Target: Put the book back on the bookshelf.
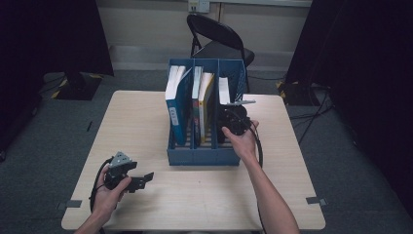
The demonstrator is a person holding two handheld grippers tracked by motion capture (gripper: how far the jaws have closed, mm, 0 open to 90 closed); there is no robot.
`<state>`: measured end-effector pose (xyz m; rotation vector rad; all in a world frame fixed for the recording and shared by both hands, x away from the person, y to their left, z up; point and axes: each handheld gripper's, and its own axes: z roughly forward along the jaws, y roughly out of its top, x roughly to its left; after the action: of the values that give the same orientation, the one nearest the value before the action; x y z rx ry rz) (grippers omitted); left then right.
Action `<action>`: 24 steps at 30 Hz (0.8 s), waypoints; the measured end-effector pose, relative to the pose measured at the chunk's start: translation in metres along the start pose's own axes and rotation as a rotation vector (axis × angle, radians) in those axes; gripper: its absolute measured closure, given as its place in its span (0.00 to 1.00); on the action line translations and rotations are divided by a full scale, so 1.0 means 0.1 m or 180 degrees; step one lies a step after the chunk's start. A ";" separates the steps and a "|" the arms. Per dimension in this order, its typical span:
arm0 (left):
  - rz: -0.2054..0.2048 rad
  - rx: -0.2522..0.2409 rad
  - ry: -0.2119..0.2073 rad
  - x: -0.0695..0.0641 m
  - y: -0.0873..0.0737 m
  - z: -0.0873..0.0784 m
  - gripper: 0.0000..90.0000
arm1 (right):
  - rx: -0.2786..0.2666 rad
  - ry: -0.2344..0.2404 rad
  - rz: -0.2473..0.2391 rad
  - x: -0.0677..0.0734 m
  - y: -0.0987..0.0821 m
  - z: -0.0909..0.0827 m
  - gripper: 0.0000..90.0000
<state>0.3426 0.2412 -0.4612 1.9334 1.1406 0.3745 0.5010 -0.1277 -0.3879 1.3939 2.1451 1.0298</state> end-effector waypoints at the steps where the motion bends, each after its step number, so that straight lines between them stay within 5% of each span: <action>1: 0.0014 0.0002 0.0001 0.00 0.00 0.00 0.20 | 0.0010 0.0001 0.0007 0.00 0.00 0.00 0.52; 12: -0.0013 0.0007 0.0007 0.01 0.03 0.03 0.20 | -0.0002 -0.0002 0.0040 0.00 -0.01 0.00 0.51; 24: -0.0022 0.0001 0.0018 0.03 0.01 0.02 0.20 | -0.0091 0.0144 -0.0025 -0.01 -0.04 -0.13 0.35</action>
<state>0.3456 0.2424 -0.4623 1.9292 1.1508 0.3763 0.4908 -0.1338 -0.3824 1.3605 2.1574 1.0946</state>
